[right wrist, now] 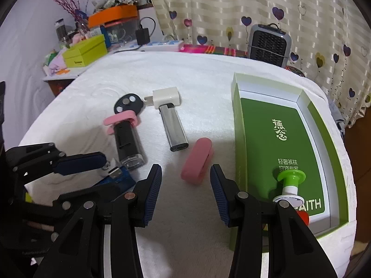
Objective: Organize rigid objects
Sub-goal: 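Grasp the pink clip with the right tool while the left tool holds the USB drive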
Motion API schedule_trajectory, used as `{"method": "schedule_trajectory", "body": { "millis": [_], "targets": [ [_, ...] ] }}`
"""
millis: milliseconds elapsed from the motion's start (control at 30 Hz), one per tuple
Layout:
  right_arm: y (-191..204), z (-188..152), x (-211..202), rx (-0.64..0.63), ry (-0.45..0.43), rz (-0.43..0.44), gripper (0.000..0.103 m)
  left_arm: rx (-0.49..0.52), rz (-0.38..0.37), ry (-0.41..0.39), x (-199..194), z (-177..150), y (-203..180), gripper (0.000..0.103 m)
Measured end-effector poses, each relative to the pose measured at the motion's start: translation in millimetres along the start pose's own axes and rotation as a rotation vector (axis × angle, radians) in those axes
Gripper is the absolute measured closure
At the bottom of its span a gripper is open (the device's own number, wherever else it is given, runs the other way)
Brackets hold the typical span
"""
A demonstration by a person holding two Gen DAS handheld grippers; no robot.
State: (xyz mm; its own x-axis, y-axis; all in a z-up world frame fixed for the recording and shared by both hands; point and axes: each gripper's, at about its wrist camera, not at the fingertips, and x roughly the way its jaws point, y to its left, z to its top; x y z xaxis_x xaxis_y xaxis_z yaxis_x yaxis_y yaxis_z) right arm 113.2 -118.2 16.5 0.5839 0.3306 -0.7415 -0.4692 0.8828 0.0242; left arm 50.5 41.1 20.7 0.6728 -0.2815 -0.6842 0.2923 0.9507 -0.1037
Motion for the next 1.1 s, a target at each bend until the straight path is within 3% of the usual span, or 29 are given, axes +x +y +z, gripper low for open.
{"method": "schedule_trajectory", "body": {
  "millis": [267, 433, 700, 867, 1100],
  "targets": [
    [2.7, 4.4, 13.8, -0.019, 0.033, -0.035, 0.058, 0.023, 0.01, -0.01, -5.3, -4.1, -5.3, 0.07],
    [2.1, 4.8, 18.2, -0.028, 0.041, -0.055, 0.083, 0.023, 0.022, -0.002, -8.8, -7.9, -5.8, 0.073],
    [5.4, -0.4, 3.1, -0.043, 0.0, -0.038, 0.085, 0.019, 0.018, 0.059, 1.6, -8.9, -10.0, 0.074],
    [4.1, -5.9, -5.5, -0.037, -0.022, -0.018, 0.085, -0.018, 0.043, 0.107, 15.1, -7.4, -5.4, 0.084],
    [-0.1, -13.3, -10.7, -0.028, -0.03, 0.014, 0.085, -0.015, 0.063, 0.103, 14.8, -8.4, -11.4, 0.088]
  ]
}}
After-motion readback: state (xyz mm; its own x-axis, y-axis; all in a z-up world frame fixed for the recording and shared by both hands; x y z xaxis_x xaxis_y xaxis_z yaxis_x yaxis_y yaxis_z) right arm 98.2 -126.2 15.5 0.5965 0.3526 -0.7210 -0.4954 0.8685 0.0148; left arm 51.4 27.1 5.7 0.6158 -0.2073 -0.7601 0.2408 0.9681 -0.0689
